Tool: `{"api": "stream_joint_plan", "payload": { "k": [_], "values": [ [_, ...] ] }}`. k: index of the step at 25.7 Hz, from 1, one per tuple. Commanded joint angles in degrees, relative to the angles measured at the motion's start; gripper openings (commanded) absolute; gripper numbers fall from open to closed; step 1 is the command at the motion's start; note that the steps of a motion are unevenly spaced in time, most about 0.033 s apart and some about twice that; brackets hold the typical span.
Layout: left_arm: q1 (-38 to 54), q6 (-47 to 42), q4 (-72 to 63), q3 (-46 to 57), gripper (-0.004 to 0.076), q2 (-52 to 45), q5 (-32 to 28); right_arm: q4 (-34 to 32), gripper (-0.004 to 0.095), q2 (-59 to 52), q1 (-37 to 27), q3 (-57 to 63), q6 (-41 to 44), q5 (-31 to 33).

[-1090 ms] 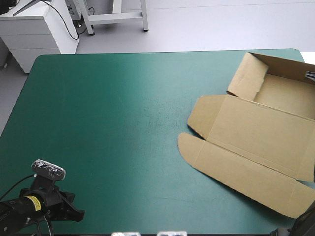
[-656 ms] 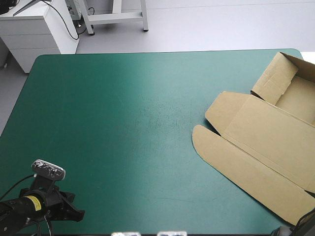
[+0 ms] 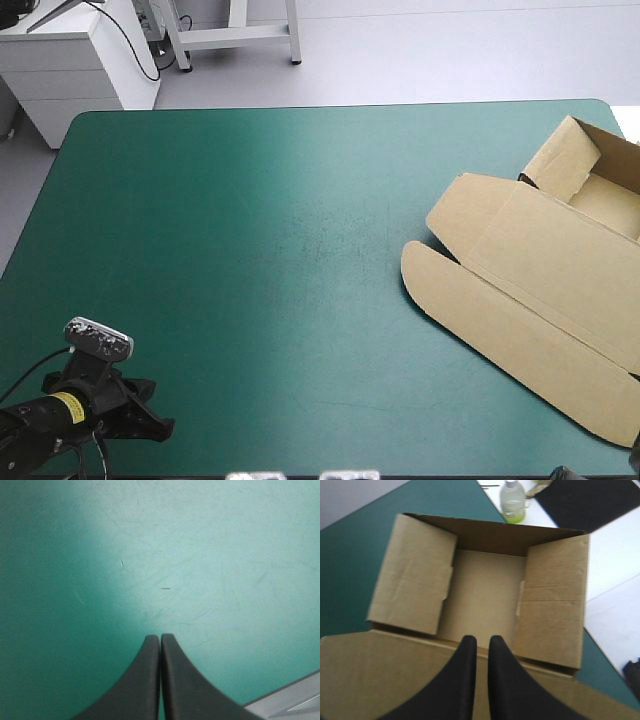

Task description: Fold the box

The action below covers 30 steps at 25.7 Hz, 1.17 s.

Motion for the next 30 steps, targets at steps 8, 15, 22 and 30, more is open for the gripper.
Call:
{"api": "stream_joint_plan", "payload": {
  "k": [8,15,22,30],
  "values": [
    [-0.2,1.0,-2.5,8.6,-0.0008,-14.5,-7.8,6.0,0.0000,-33.4,17.6,37.5,-10.1,-4.1],
    [-0.2,1.0,-0.7,8.6,-0.0008,-20.4,-7.8,1.6,0.0000,-49.8,23.1,56.8,-10.8,-7.1],
    [-0.2,1.0,-0.3,8.6,-0.0008,-21.7,-7.8,2.1,0.0000,-64.8,23.1,72.9,-14.3,-11.6],
    [-0.2,1.1,-0.3,8.6,-0.0008,-21.7,-7.8,1.8,-0.0001,-71.8,23.1,78.2,-16.0,-11.8]
  ]
}}
